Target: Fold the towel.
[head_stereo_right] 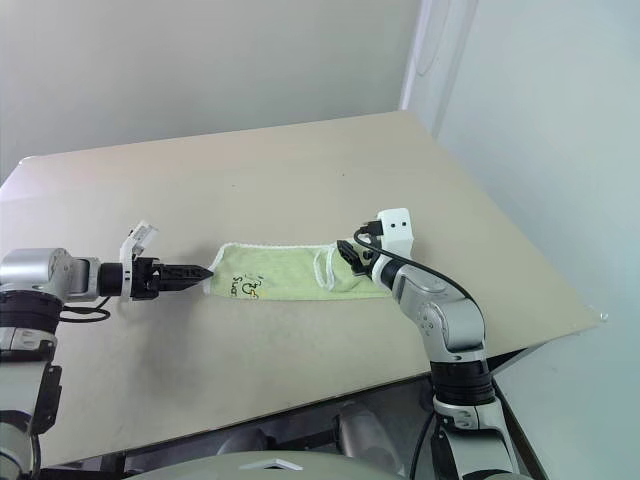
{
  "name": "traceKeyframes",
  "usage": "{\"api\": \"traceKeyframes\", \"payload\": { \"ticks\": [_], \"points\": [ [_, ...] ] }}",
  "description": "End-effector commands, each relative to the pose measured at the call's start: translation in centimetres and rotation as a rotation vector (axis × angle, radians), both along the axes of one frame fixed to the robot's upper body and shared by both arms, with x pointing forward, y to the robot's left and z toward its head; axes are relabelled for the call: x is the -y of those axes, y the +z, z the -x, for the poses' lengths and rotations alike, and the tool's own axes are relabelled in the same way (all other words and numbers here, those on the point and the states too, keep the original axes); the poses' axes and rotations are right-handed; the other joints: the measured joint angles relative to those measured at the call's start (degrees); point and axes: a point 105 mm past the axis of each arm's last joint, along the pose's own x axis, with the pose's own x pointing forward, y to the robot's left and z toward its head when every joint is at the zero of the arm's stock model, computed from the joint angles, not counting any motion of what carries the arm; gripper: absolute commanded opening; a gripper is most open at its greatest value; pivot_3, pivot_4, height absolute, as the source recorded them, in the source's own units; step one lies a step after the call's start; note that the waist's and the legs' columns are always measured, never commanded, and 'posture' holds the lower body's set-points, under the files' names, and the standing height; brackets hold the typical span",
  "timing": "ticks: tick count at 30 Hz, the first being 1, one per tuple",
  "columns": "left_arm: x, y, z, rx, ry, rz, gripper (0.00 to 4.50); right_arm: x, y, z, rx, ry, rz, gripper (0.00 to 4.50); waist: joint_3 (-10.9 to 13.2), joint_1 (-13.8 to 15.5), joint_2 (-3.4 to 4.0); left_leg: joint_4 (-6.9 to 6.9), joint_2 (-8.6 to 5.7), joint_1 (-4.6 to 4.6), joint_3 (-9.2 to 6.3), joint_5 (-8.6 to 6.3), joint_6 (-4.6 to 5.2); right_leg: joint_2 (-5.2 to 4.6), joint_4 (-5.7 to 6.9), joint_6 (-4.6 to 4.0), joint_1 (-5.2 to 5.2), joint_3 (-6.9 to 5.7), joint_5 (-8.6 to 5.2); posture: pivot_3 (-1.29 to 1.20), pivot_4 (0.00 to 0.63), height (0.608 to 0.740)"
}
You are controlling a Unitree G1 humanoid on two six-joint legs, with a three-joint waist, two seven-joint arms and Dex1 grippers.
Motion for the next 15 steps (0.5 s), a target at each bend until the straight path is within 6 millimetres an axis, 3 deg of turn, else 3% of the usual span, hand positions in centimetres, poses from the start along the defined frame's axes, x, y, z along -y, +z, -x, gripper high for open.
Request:
{"api": "traceKeyframes", "payload": {
  "ticks": [1,5,9,15],
  "points": [
    [0.5,0.9,-0.5,-0.001,0.016,0.043,4.42,0.1,1.3,-0.4,0.033,-0.016,-0.028,3.94,0.0,-0.02,0.0,0.0,0.0,0.0,0.0,0.0,0.0,0.0,0.0,0.0,0.0,0.0,0.0,0.0,0.0,0.74],
    [0.8,0.9,-0.4,-0.014,0.006,0.05,4.42,0.1,1.3,-0.4,0.029,-0.021,-0.029,3.94,0.0,-0.06,0.0,-0.01,0.0,0.0,0.0,0.0,0.0,-0.01,0.0,0.0,0.0,0.0,0.0,0.0,0.0,0.74],
    [2.6,0.3,0.5,-0.058,-0.052,0.086,4.42,0.3,1.0,-0.2,0.006,-0.042,-0.044,3.94,0.0,-0.02,0.01,-0.01,-0.02,0.0,0.0,0.0,-0.01,-0.03,0.0,-0.01,0.0,0.0,0.0,0.0,0.0,0.74],
    [2.7,0.4,0.7,-0.058,-0.05,0.085,4.42,0.3,1.0,-0.2,0.003,-0.043,-0.045,3.94,0.0,-0.04,0.01,-0.01,-0.02,0.0,0.0,0.0,-0.01,-0.04,-0.01,-0.01,0.0,0.0,0.0,0.0,0.0,0.74]
  ]
}}
